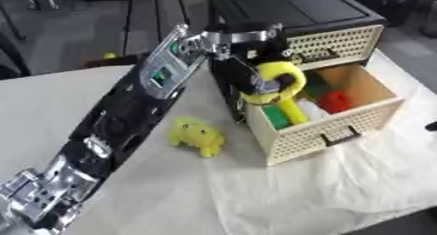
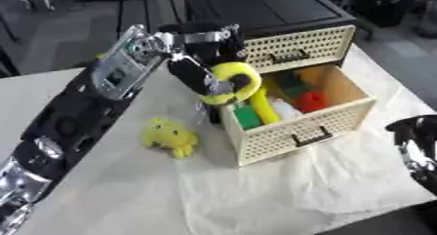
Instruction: Pick up objects from table and place into drawer.
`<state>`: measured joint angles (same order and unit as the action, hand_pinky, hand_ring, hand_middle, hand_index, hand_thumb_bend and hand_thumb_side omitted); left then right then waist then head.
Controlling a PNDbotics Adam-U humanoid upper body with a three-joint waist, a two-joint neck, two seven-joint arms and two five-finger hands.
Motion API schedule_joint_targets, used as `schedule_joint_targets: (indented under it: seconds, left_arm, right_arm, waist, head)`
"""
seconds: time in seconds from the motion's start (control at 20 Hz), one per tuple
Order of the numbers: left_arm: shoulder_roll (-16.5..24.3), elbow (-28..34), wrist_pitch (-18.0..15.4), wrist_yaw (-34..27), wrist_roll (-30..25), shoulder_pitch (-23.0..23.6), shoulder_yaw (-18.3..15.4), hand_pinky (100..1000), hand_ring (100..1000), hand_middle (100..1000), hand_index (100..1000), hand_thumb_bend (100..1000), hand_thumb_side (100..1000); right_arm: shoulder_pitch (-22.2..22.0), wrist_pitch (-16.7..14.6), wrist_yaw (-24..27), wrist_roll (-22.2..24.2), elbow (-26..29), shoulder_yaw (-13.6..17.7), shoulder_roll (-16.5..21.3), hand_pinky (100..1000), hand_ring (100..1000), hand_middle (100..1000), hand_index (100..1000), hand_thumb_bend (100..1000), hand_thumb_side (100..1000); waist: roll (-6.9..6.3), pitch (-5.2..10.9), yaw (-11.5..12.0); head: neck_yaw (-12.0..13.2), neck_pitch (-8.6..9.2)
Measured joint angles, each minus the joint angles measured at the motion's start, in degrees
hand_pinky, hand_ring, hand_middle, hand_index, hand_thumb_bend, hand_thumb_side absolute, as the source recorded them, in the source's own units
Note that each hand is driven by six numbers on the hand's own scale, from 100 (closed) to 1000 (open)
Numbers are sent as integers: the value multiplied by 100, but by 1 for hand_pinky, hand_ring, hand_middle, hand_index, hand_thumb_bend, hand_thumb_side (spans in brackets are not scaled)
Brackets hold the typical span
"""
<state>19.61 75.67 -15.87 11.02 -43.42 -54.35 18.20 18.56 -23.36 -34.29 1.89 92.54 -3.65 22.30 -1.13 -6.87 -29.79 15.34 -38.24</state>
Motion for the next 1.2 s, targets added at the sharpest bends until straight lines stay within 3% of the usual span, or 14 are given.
schedule_joint_targets:
  seconds: [0.25, 0.55, 0.6, 0.65, 0.7, 0.75, 0.8, 0.85, 1.0, 1.2]
  left_arm:
    - [-56, -421, -279, 771, 461, -74, -173, 122, 207, 192, 451, 100, 220]
    - [-96, -608, -695, 1994, 1739, -93, -327, 178, 258, 244, 500, 100, 167]
    - [-100, -645, -764, 2179, 1920, -93, -327, 271, 344, 329, 570, 100, 100]
    - [-101, -676, -839, 2337, 2057, -92, -324, 289, 359, 344, 584, 128, 100]
    - [-101, -704, -918, 2476, 2158, -92, -322, 351, 410, 382, 617, 396, 183]
    - [-101, -726, -1006, 2607, 2249, -91, -321, 369, 425, 391, 626, 467, 233]
    - [-101, -743, -1093, 2724, 2325, -90, -321, 422, 472, 442, 671, 594, 328]
    - [-103, -754, -1177, 2826, 2392, -89, -321, 435, 482, 453, 676, 618, 343]
    - [-105, -777, -1378, 3067, 2577, -69, -324, 529, 556, 518, 708, 869, 519]
    - [-105, -776, -1555, 3234, 2826, -58, -327, 536, 565, 526, 706, 926, 556]
  right_arm:
    - [263, -85, 83, 174, 62, -165, -219, 195, 335, 373, 647, 100, 1000]
    - [415, -130, 120, 314, 93, -243, -356, 195, 337, 374, 646, 100, 1000]
    - [428, -135, 121, 325, 102, -252, -364, 195, 336, 373, 644, 100, 1000]
    - [442, -142, 121, 335, 104, -258, -377, 194, 336, 373, 644, 100, 1000]
    - [461, -148, 122, 343, 108, -267, -389, 195, 336, 373, 644, 100, 1000]
    - [469, -147, 122, 347, 121, -269, -393, 195, 336, 373, 644, 100, 1000]
    - [469, -145, 122, 351, 130, -269, -393, 195, 337, 373, 644, 100, 1000]
    - [469, -143, 122, 353, 134, -269, -394, 195, 337, 373, 643, 100, 1000]
    - [469, -141, 121, 356, 135, -269, -394, 194, 337, 372, 642, 100, 1000]
    - [469, -141, 119, 358, 135, -269, -395, 194, 338, 372, 639, 100, 1000]
  waist:
    - [-77, -142, -301]
    - [-176, -253, -488]
    - [-183, -259, -509]
    - [-187, -267, -518]
    - [-190, -273, -519]
    - [-195, -278, -521]
    - [-198, -283, -527]
    - [-199, -286, -537]
    - [-199, -289, -541]
    - [-199, -289, -506]
  head:
    - [288, 143]
    - [532, 312]
    - [553, 321]
    - [565, 335]
    - [574, 346]
    - [577, 363]
    - [577, 366]
    - [578, 367]
    - [578, 367]
    - [578, 367]
